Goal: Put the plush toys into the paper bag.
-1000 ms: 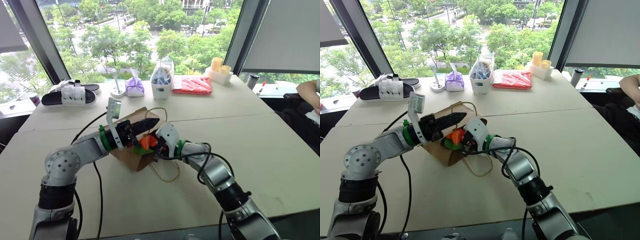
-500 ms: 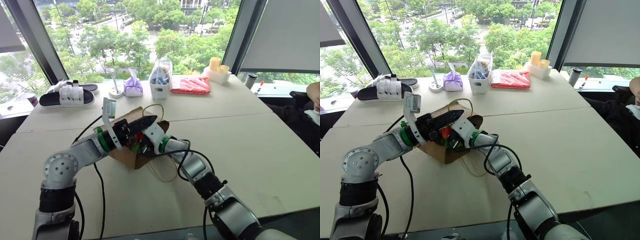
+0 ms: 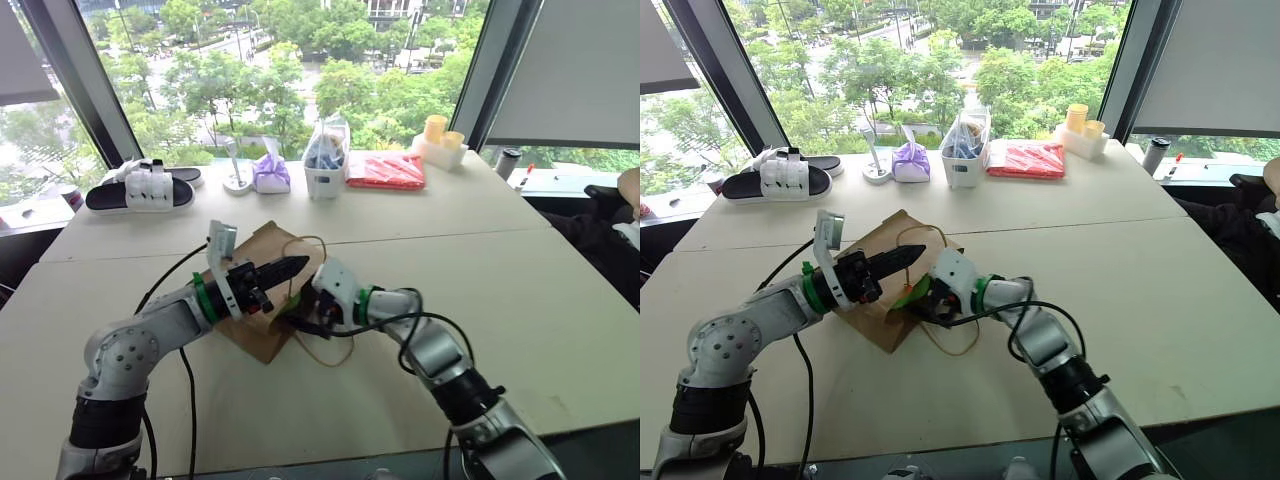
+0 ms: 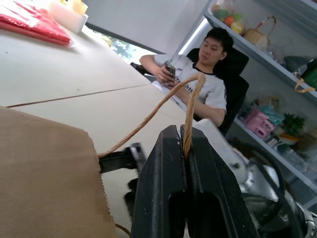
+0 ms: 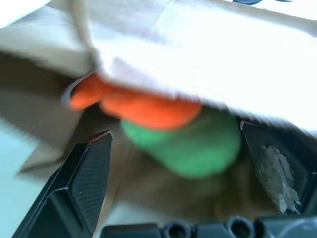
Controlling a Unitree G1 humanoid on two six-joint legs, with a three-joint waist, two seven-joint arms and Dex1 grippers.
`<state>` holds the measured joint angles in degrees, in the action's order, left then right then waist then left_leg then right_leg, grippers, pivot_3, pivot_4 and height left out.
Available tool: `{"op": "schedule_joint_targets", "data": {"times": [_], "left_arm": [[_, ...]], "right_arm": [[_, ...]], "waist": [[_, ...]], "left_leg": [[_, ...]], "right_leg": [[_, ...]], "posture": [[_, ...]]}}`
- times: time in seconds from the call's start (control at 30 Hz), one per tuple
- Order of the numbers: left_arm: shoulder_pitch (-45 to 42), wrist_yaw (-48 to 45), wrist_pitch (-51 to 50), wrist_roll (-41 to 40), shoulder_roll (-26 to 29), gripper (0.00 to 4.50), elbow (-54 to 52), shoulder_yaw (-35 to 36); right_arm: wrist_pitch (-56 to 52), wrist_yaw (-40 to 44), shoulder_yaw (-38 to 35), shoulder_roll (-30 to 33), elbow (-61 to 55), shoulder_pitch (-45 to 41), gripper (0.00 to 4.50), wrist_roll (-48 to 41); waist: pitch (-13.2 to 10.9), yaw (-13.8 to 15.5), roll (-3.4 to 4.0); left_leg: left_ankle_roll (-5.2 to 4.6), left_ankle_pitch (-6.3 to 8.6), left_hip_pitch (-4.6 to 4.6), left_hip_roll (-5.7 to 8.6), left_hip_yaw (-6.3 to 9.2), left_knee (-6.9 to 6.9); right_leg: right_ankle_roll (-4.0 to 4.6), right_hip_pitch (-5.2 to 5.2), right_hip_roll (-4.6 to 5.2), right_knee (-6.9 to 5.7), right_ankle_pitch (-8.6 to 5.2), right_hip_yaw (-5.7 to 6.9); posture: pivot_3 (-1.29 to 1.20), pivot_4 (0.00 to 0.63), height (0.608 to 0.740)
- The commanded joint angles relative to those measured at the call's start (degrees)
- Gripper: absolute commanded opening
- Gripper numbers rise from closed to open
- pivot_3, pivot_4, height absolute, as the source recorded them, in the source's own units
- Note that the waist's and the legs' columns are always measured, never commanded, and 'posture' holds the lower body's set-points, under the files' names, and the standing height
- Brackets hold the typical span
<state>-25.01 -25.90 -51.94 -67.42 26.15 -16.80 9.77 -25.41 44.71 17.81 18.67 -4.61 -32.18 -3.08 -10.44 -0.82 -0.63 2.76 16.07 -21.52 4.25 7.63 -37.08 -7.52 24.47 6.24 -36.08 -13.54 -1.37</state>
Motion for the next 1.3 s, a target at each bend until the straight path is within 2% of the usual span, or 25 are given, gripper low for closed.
{"op": "schedule_joint_targets", "data": {"times": [0.03,0.13,0.23,0.33,0.57,0.67,0.73,0.77,0.9,0.93,1.1,1.2,1.3], "left_arm": [[0.5,-1.6,1.6,1.4,-0.2,0.0,-0.7,0.2],[0.5,-1.8,1.7,1.9,-0.9,0.0,-0.6,0.0],[0.3,-2.1,2.2,3.0,-1.9,0.0,-0.4,-0.2],[0.0,-1.8,2.6,3.3,-2.9,0.0,-0.6,-0.1],[0.6,-1.2,2.3,3.8,-3.6,0.0,-2.0,0.0],[1.0,-1.0,2.4,4.1,-3.7,0.0,-2.6,-0.1],[1.1,-0.7,2.4,4.1,-3.9,0.0,-2.9,0.1],[1.2,-0.6,2.4,4.1,-3.9,0.0,-3.1,0.2],[1.3,0.3,2.5,3.9,-4.1,0.0,-3.7,0.7],[1.4,0.6,2.5,3.6,-4.1,0.0,-4.0,0.8],[1.3,2.1,2.3,2.1,-4.2,0.0,-4.9,1.9],[-0.5,4.6,2.6,-0.8,-4.4,0.0,-4.9,3.9],[-2.0,6.5,2.9,-2.9,-4.6,0.0,-4.4,5.2]], "right_arm": [[-5.3,1.6,-4.9,4.0,-9.5,1.4,4.46,-4.0],[-8.3,2.0,-6.8,7.5,-11.6,3.1,4.46,-5.1],[-6.8,0.7,-6.3,11.5,-9.0,7.3,4.46,-2.1],[-5.7,-1.1,-4.8,9.7,-4.6,9.6,4.46,-1.9],[-2.4,-5.7,-3.4,4.2,4.4,8.6,4.46,0.1],[-1.6,-5.7,-1.7,3.3,4.3,8.9,3.68,1.1],[-1.6,-5.4,-0.8,2.8,3.6,9.1,2.69,1.1],[-1.7,-5.4,-0.6,2.6,3.3,9.2,2.39,1.1],[-1.9,-5.5,0.3,1.7,3.2,8.3,0.29,1.2],[-2.4,-5.6,0.2,1.6,3.1,7.9,0.02,1.1],[-7.7,-3.2,-3.0,2.8,-0.6,6.1,0.02,-2.9],[-18.4,0.9,-12.4,5.7,-7.7,1.2,0.02,-13.7],[-25.4,2.8,-18.1,8.7,-10.8,-3.2,0.02,-20.7]], "waist": [[0.0,0.0,0.0],[0.0,-0.1,0.0],[0.0,0.1,-0.01],[0.0,0.1,-0.02],[0.0,-0.2,-0.03],[0.0,-0.2,-0.04],[0.0,-0.3,-0.04],[0.0,-0.3,-0.04],[0.0,-0.2,-0.04],[0.0,-0.2,-0.04],[0.0,0.0,-0.04],[0.0,0.1,-0.02],[-0.1,0.2,-0.07]], "left_leg": [[-0.04,0.02,0.0,0.0,0.0,0.0],[-0.06,0.03,0.02,-0.01,-0.02,0.01],[-0.08,0.04,0.02,-0.02,-0.04,0.0],[-0.09,0.05,0.01,0.0,-0.12,-0.01],[-0.05,0.03,0.1,-0.07,-0.13,-0.02],[-0.05,0.02,0.11,-0.07,-0.1,-0.04],[-0.05,0.02,0.13,-0.08,-0.09,-0.04],[-0.05,0.02,0.14,-0.1,-0.09,-0.05],[-0.02,0.01,0.14,-0.12,-0.06,-0.05],[-0.01,0.0,0.13,-0.12,-0.06,-0.05],[0.0,-0.01,0.12,-0.12,-0.04,-0.05],[0.0,0.0,0.04,-0.12,0.01,-0.06],[-0.01,0.0,-0.04,-0.11,0.05,-0.08]], "right_leg": [[0.0,0.0,0.0,0.0,0.0,0.0],[0.0,0.0,0.0,0.0,0.0,0.0],[0.0,-0.03,0.0,0.01,0.0,0.01],[0.0,-0.05,0.03,0.04,0.0,0.01],[0.05,-0.05,-0.03,-0.01,0.03,-0.03],[0.06,-0.1,-0.04,0.0,0.03,-0.03],[0.06,-0.1,-0.05,-0.01,0.04,-0.03],[0.08,-0.1,-0.08,-0.01,0.04,-0.03],[0.1,-0.1,-0.12,-0.01,0.06,-0.03],[0.12,-0.1,-0.12,-0.01,0.07,-0.03],[0.13,-0.1,-0.12,0.0,0.08,-0.03],[0.14,-0.07,-0.12,0.01,0.08,-0.03],[0.14,-0.02,-0.11,0.03,0.09,0.01]], "posture": [[0.0,0.15,0.74],[0.0,0.15,0.74],[0.0,0.15,0.74],[0.0,0.15,0.74],[0.0,0.15,0.74],[0.0,0.15,0.74],[0.0,0.15,0.74],[0.0,0.15,0.74],[0.0,0.15,0.74],[0.0,0.15,0.74],[0.0,0.15,0.74],[0.0,0.15,0.74],[0.0,0.15,0.74]]}}
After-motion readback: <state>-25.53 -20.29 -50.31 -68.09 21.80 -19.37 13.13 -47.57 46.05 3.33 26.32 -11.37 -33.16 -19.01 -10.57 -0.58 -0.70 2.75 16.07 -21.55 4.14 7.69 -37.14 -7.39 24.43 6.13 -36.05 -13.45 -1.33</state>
